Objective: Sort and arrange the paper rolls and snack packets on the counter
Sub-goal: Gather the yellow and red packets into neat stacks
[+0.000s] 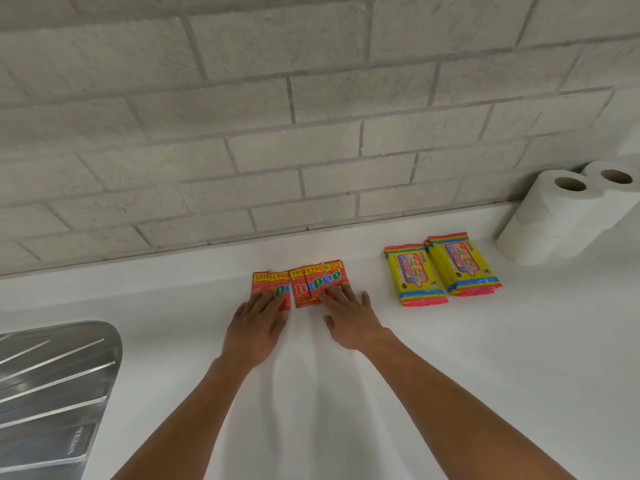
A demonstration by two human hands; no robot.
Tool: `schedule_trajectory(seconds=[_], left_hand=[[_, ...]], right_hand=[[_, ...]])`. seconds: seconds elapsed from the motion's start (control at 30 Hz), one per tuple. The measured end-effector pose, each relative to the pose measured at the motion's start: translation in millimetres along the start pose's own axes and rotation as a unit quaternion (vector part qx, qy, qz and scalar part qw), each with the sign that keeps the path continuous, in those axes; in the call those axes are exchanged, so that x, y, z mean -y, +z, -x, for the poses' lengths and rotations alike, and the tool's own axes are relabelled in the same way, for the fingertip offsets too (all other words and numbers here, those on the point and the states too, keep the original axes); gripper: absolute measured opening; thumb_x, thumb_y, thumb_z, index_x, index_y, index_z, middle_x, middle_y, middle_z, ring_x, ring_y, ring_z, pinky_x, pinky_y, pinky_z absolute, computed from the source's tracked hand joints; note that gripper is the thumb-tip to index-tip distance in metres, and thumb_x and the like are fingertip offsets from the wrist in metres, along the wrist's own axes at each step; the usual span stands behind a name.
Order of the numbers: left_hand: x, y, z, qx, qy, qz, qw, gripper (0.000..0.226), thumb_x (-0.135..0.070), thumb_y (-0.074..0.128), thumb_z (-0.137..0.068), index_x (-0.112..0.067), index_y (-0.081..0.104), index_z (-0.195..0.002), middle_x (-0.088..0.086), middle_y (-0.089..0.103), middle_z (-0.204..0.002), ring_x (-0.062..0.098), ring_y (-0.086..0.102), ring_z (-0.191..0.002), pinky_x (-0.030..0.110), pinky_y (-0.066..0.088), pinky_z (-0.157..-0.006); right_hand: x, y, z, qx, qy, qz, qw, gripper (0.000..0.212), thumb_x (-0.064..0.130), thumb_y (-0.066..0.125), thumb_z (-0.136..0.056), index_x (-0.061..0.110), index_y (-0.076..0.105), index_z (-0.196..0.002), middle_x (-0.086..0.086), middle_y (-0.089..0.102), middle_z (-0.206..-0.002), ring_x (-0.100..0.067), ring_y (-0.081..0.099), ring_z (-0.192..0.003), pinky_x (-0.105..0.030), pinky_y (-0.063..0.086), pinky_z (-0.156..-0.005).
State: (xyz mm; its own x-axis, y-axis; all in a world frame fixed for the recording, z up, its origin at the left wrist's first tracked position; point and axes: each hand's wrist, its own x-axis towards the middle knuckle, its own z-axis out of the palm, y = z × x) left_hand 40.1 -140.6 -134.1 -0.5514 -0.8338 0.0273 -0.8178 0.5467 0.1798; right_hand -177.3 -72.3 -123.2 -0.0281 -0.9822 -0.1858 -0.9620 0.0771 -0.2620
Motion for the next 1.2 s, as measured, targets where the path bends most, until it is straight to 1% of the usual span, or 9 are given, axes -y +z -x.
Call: schedule_trajectory(seconds=[0.07,0.2,0.3,0.4,0.5,0.67,0.83,1.0,1.2], left_hand=[[-4.8,2.7,3.1,0.011,-0.011,-0.013,1.0,0.078,-0.065,0.006,-0.091,-0.028,0.03,-0.155,-0.002,0.025,-0.162,0.024,0.021,-0.151,0.044,0.024,-0.119],[-15.0,4.0,5.0,0.008,-0.031,-0.025,0.999,0.075,-0.065,0.01,-0.095,-0.026,0.031,-0.155,0.001,0.027,-0.162,0.028,0.024,-0.15,0.045,0.024,-0.119],[-18.3,7.1,3.8,0.016,-0.045,-0.029,0.998,0.064,-0.059,0.023,-0.101,-0.026,0.027,-0.156,0.001,0.024,-0.163,0.028,0.021,-0.151,0.045,0.023,-0.12],[-21.1,7.2,2.5,0.022,-0.047,-0.02,0.998,0.063,-0.056,0.031,-0.101,-0.026,0.026,-0.156,0.001,0.024,-0.163,0.028,0.019,-0.151,0.046,0.022,-0.121],[-20.7,5.9,2.3,0.019,-0.041,-0.022,0.999,0.063,-0.055,0.031,-0.101,-0.025,0.027,-0.156,0.001,0.024,-0.163,0.028,0.02,-0.151,0.046,0.023,-0.12],[-16.9,4.7,3.5,0.018,-0.044,-0.021,0.999,0.064,-0.055,0.031,-0.101,-0.026,0.023,-0.157,0.001,0.022,-0.164,0.027,0.017,-0.152,0.045,0.021,-0.12],[-8.1,3.4,3.6,0.025,-0.087,-0.017,0.996,0.066,-0.055,0.028,-0.101,-0.02,0.021,-0.157,0.002,0.02,-0.164,0.025,0.017,-0.152,0.043,0.019,-0.122],[-1.2,2.4,5.4,0.033,-0.08,-0.011,0.996,0.065,-0.054,0.028,-0.102,-0.018,0.024,-0.157,0.001,0.024,-0.163,0.02,0.019,-0.151,0.04,0.019,-0.122],[0.3,-0.4,5.0,0.032,-0.075,-0.016,0.997,0.064,-0.052,0.029,-0.103,-0.016,0.026,-0.156,0.003,0.027,-0.162,0.021,0.023,-0.15,0.04,0.022,-0.122]], right_hand=[[1.1,2.1,0.6,-0.004,0.002,0.001,1.0,0.056,0.032,0.042,-0.103,0.024,0.02,-0.154,-0.001,0.016,-0.162,-0.029,0.005,-0.152,-0.062,0.014,-0.118],[6.1,5.4,0.1,-0.011,0.008,0.002,1.0,0.056,0.032,0.042,-0.102,0.025,0.019,-0.154,0.0,0.016,-0.162,-0.03,0.006,-0.152,-0.061,0.015,-0.118],[8.8,6.5,-0.3,-0.017,0.013,0.004,1.0,0.057,0.032,0.042,-0.102,0.025,0.019,-0.154,-0.001,0.016,-0.163,-0.031,0.006,-0.152,-0.061,0.014,-0.118],[9.8,6.5,-0.6,-0.013,0.016,0.012,1.0,0.057,0.033,0.041,-0.103,0.025,0.018,-0.155,0.001,0.013,-0.164,-0.032,0.005,-0.152,-0.061,0.013,-0.118],[10.6,5.2,-1.0,-0.015,0.01,0.011,1.0,0.056,0.032,0.042,-0.103,0.025,0.021,-0.154,0.0,0.016,-0.163,-0.032,0.006,-0.152,-0.061,0.014,-0.118],[7.2,5.2,-3.2,-0.05,0.014,-0.005,0.999,0.053,0.03,0.046,-0.101,0.026,0.026,-0.15,-0.002,0.021,-0.16,-0.031,0.008,-0.151,-0.06,0.016,-0.118],[2.9,4.9,-7.6,-0.039,0.019,-0.014,0.999,0.051,0.032,0.044,-0.102,0.025,0.025,-0.149,-0.002,0.019,-0.161,-0.03,0.007,-0.152,-0.059,0.014,-0.119],[3.0,4.7,-8.2,-0.031,0.015,-0.013,0.999,0.051,0.033,0.043,-0.102,0.022,0.026,-0.149,-0.004,0.022,-0.16,-0.03,0.01,-0.151,-0.057,0.016,-0.119],[4.1,5.1,-5.9,-0.03,-0.002,0.0,1.0,0.054,0.031,0.042,-0.102,0.024,0.021,-0.152,-0.002,0.017,-0.162,-0.029,0.004,-0.152,-0.059,0.013,-0.12]])
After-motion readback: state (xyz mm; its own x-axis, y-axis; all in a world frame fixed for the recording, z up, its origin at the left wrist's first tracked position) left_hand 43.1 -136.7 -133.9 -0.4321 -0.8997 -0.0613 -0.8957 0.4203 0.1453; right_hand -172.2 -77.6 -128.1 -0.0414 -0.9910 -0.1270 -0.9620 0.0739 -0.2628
